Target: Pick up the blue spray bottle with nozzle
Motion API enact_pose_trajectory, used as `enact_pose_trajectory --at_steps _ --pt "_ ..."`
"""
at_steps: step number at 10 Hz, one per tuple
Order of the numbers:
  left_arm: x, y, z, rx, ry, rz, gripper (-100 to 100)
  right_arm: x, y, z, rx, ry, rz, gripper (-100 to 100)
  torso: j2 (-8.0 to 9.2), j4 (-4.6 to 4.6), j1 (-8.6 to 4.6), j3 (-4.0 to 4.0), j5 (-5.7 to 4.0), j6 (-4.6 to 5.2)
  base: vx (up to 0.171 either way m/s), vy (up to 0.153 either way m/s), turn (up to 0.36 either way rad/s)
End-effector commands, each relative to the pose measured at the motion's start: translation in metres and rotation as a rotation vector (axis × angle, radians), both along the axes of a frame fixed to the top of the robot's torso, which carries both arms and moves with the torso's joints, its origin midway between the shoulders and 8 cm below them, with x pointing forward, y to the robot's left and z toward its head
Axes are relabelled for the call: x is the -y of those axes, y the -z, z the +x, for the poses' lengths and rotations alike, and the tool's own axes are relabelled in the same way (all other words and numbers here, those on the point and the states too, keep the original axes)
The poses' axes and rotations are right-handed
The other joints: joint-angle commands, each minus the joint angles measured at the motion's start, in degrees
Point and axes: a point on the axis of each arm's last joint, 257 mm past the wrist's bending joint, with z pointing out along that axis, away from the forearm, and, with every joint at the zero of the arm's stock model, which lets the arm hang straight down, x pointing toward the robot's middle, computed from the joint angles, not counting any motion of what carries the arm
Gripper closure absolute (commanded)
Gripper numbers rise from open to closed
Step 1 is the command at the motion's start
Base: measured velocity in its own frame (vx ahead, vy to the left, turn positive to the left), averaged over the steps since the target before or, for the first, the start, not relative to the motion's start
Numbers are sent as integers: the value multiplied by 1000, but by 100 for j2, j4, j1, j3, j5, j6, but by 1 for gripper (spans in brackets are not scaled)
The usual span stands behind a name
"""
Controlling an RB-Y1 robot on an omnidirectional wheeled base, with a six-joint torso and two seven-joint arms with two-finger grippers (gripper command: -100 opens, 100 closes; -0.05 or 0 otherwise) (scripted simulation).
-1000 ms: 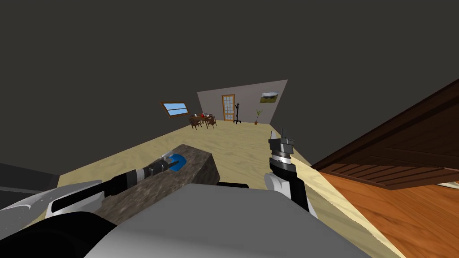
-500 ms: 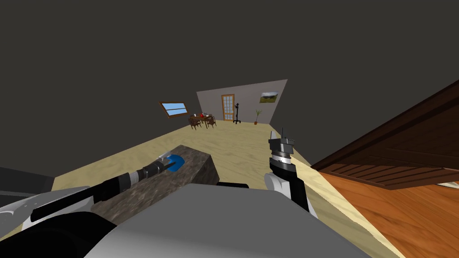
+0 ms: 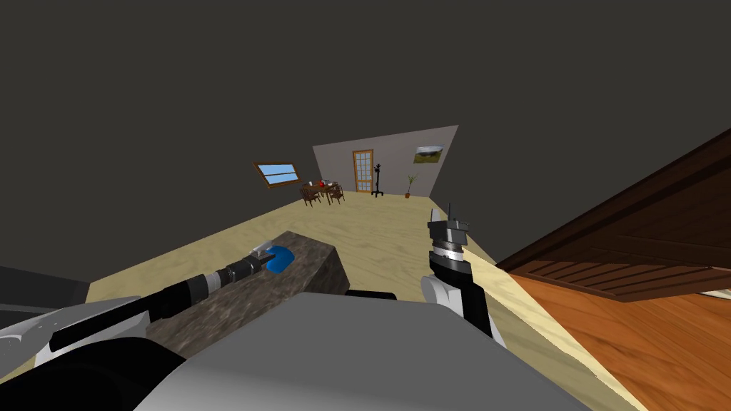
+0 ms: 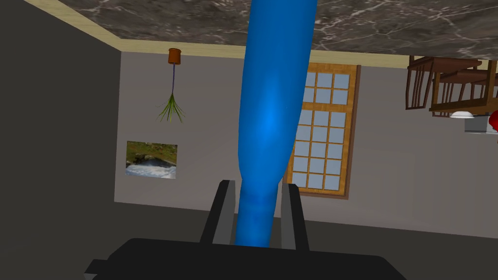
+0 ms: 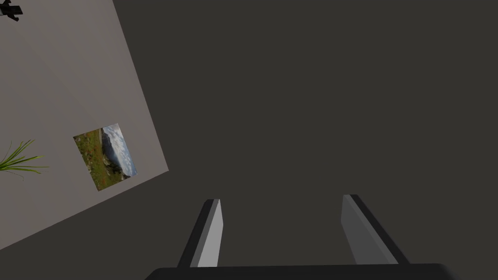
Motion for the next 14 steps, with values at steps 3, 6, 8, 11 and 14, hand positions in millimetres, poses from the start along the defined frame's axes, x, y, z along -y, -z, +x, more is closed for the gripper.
enact_pose_trajectory --at_steps 3,6,8,11,14 --pt "0 0 0 0 0 1 0 0 0 0 0 0 0 0 0 0 3 0 1 0 0 0 0" --pt "16 4 12 -9 22 -48 100 0 0 0 0 0 0 0 24 5 9 13 6 0 -52 18 18" --pt "25 4 27 -4 29 -77 100 0 0 0 0 0 0 0 22 0 9 10 15 0 -50 18 34" --pt "32 2 44 8 35 -92 100 0 0 0 0 0 0 0 16 -19 -3 -1 40 -3 -22 10 10" --pt "41 12 35 -36 80 -87 100 0 0 0 0 0 0 0 27 -22 1 2 50 -6 -31 9 6"
